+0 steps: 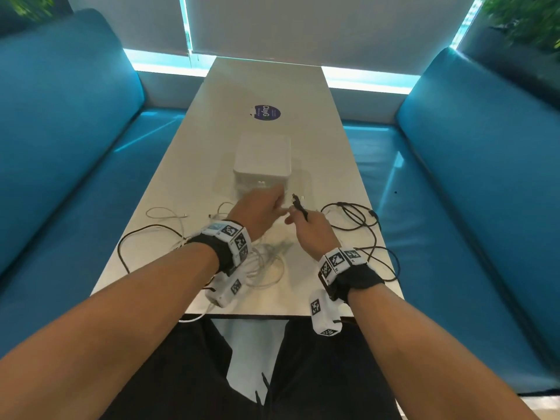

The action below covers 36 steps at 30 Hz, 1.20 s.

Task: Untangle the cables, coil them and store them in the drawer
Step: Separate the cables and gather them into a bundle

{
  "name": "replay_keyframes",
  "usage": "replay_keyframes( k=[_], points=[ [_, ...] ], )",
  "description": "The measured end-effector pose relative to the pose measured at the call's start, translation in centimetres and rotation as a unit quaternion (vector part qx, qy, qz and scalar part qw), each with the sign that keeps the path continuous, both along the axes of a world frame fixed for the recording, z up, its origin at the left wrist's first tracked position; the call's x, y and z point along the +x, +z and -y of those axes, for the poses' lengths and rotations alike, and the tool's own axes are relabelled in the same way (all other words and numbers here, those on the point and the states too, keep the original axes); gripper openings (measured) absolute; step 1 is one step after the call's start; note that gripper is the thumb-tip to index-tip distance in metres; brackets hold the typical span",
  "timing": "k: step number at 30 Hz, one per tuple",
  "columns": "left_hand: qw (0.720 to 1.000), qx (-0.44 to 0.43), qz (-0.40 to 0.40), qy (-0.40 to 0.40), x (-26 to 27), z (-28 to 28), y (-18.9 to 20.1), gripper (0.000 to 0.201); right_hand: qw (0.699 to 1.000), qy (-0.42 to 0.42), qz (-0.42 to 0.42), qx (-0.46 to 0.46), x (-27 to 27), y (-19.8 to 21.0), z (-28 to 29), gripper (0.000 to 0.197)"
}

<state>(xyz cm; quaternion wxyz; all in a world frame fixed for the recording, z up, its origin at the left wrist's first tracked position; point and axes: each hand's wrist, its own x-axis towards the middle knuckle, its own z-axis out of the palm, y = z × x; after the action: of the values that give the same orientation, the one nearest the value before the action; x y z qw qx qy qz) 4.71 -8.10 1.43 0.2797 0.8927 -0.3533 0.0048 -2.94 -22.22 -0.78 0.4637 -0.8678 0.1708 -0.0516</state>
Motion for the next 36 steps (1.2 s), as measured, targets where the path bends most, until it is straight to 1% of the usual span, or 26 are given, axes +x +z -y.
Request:
replay_keyframes(
  k=[2,4,6,7,8,10,11,12,14,15,16,17,18,20,21,23,24,27,29,32,34,36],
  points=[
    [0.999,-0.032,-0.039,-0.007,-1.3,0.6,-0.9,0.022,1.000,0.005,0.004,-0.004,0.2,-0.1,0.3,0.035],
    [0.996,-0.052,-0.077,-0.005,-2.0,0.9,-1.7,0.020,1.000,0.007,-0.004,-0.028,0.3,-0.5,0.8,0.028],
    [0.994,-0.022,-0.102,-0.010,-2.3,0.7,-2.4,0.020,0.998,-0.003,-0.035,-0.059,0.3,-0.9,1.3,0.024],
    [0.994,0.012,-0.106,-0.012,-2.2,0.5,-2.6,0.026,0.995,-0.004,-0.051,-0.084,0.3,-1.1,1.5,0.026],
    [0.993,0.058,-0.099,-0.017,-2.1,0.3,-2.8,0.030,0.992,-0.002,-0.062,-0.111,0.3,-1.2,1.5,0.029],
    [0.985,0.156,-0.060,-0.034,-1.9,0.2,-2.8,0.024,0.987,0.005,-0.066,-0.149,0.3,-1.2,1.2,0.034],
    [0.982,0.179,-0.046,-0.040,-1.9,0.1,-2.7,0.021,0.986,0.006,-0.062,-0.152,0.3,-1.1,0.9,0.035],
    [0.983,0.178,-0.036,-0.043,-2.0,0.1,-2.7,0.021,0.988,0.007,-0.059,-0.141,0.3,-1.0,0.7,0.036],
    [0.989,0.137,-0.029,-0.040,-2.4,0.3,-2.6,0.021,0.991,0.007,-0.065,-0.118,0.4,-1.1,0.3,0.038],
    [0.992,0.118,-0.021,-0.040,-2.6,0.4,-2.5,0.019,0.990,0.010,-0.072,-0.118,0.5,-1.2,0.3,0.038],
    [0.992,0.119,-0.007,-0.043,-2.9,0.4,-2.5,0.017,0.988,0.015,-0.084,-0.127,0.6,-1.3,0.3,0.036],
    [0.988,0.145,0.022,-0.048,-3.2,0.5,-2.4,0.016,0.984,0.017,-0.099,-0.147,0.6,-1.4,0.4,0.035],
    [0.978,0.190,0.063,-0.050,-3.4,0.6,-2.2,0.021,0.977,0.018,-0.116,-0.176,0.5,-1.3,0.5,0.033],
    [0.950,0.281,0.134,-0.035,-3.3,0.5,-1.4,0.031,0.958,0.015,-0.143,-0.247,0.1,-1.4,1.1,0.029],
    [0.943,0.300,0.143,-0.032,-3.0,0.4,-0.8,0.034,0.948,0.012,-0.151,-0.281,-0.3,-1.5,1.6,0.027],
    [0.943,0.308,0.127,-0.030,-2.1,-0.5,0.0,0.040,0.931,-0.002,-0.159,-0.328,-1.2,-1.5,2.8,0.025],
    [0.944,0.307,0.119,-0.034,-1.8,-1.1,0.1,0.041,0.927,-0.010,-0.162,-0.337,-1.6,-1.5,3.4,0.025],
    [0.946,0.299,0.116,-0.049,-1.7,-2.5,-0.8,0.035,0.927,-0.021,-0.155,-0.342,-2.0,-1.6,4.5,0.026],
    [0.954,0.287,0.076,-0.042,-2.1,-3.1,-2.2,0.032,0.936,0.001,-0.131,-0.328,-1.8,-1.5,4.5,0.027],
    [0.963,0.265,0.021,-0.032,-2.8,-3.4,-4.4,0.032,0.946,0.093,-0.086,-0.297,-1.4,-1.5,3.5,0.028],
    [0.967,0.253,0.016,-0.028,-3.0,-3.1,-5.0,0.032,0.947,0.144,-0.067,-0.279,-1.5,-1.2,2.4,0.030],
    [0.966,0.258,0.019,-0.024,-3.0,-2.6,-5.1,0.031,0.948,0.188,-0.058,-0.252,-1.5,-0.8,1.3,0.028]
  ],
)
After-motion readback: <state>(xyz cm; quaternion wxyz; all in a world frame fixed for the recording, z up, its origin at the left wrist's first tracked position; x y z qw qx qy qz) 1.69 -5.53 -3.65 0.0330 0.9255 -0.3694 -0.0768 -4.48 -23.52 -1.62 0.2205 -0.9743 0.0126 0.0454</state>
